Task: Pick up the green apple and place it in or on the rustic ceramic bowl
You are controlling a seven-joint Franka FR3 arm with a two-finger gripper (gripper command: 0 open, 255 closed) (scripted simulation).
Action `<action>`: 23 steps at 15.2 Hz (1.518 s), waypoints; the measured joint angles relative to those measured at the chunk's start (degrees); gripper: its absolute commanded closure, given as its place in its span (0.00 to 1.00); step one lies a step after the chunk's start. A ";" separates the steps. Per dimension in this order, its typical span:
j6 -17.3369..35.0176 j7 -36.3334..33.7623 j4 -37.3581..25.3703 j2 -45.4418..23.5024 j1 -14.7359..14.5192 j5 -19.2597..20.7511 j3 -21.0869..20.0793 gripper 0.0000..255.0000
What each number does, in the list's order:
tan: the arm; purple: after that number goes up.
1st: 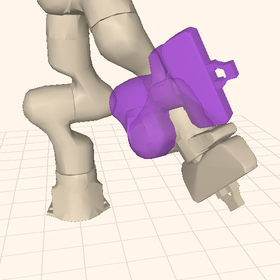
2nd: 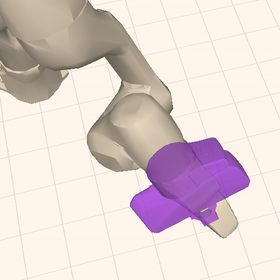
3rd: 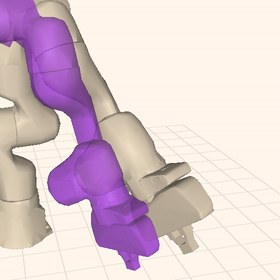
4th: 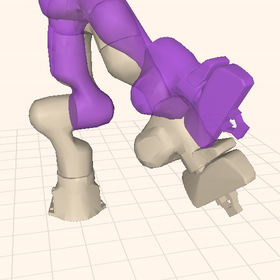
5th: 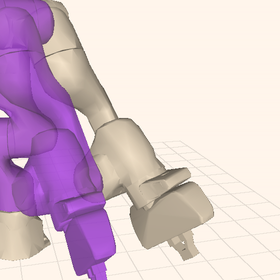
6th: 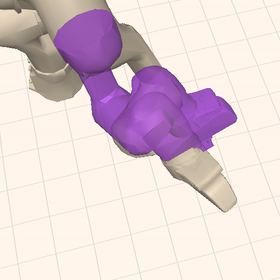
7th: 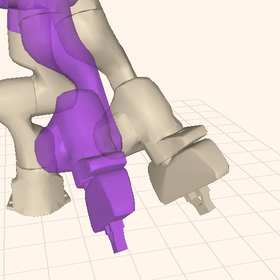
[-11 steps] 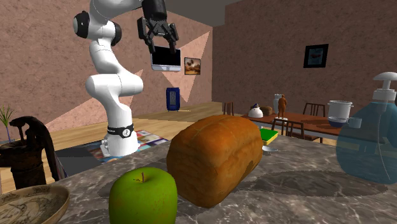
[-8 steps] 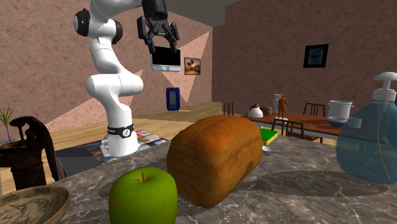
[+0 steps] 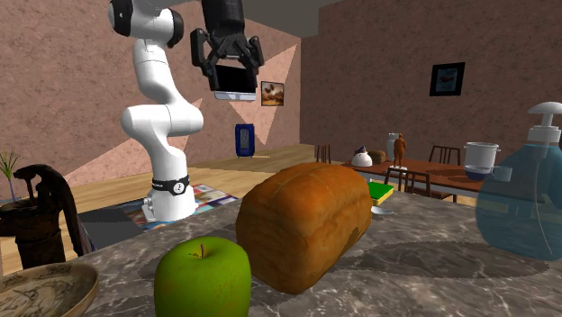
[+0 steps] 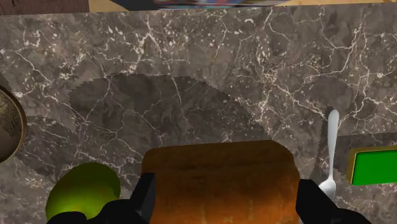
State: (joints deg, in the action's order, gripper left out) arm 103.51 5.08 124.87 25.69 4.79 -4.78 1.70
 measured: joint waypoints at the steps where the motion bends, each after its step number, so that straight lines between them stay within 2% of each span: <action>1: 0.27 -0.28 -1.18 -2.02 0.26 0.08 0.20 0.00; 12: 0.74 -0.30 -18.09 -25.95 4.00 0.26 4.56 0.00; 20: -3.58 -0.71 -37.15 -45.48 7.46 -1.32 7.02 0.00; 23: -4.86 -0.98 -41.82 -50.15 8.51 -1.79 7.47 0.00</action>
State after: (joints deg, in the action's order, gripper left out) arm 98.64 4.11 83.05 -24.45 13.30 -6.57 9.18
